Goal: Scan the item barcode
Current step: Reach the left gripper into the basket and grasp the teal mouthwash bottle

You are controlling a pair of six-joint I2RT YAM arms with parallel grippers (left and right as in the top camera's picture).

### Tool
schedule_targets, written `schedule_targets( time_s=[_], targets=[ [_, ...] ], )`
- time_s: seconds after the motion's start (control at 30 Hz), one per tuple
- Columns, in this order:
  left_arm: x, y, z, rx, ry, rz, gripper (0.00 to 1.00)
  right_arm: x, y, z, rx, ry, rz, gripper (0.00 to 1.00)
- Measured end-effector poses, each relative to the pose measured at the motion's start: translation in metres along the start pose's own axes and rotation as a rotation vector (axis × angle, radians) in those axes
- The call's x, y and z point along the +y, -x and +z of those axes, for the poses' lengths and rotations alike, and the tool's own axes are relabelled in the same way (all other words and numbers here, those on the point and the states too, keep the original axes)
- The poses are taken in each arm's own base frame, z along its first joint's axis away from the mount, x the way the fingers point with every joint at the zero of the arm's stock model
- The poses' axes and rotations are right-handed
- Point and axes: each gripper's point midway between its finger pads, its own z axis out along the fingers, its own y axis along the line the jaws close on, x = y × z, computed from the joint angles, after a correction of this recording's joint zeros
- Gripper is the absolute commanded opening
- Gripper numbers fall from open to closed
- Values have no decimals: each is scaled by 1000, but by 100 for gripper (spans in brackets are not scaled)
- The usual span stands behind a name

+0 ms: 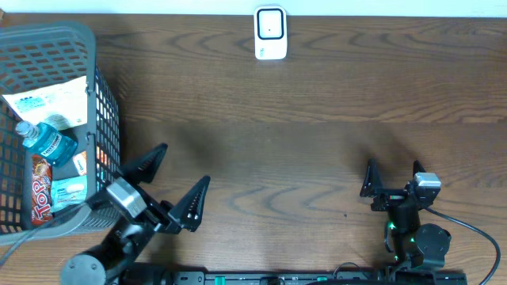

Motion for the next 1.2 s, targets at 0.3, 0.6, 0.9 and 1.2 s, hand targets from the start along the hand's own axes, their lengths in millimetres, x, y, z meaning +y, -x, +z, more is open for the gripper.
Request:
schedule_targets(
  time_s=[0.3, 0.6, 0.9, 1.2],
  targets=[
    [3, 39, 35, 188, 53, -95, 99, 0, 0, 0, 1, -1, 0, 99],
    [8, 81, 68, 337, 80, -39, 99, 0, 0, 0, 1, -1, 0, 99],
    [14, 70, 73, 395, 70, -8, 99, 0, 0, 0, 1, -1, 0, 99],
    [93, 108, 58, 285, 590, -16, 100, 0, 0, 0, 1, -1, 0, 99]
  ],
)
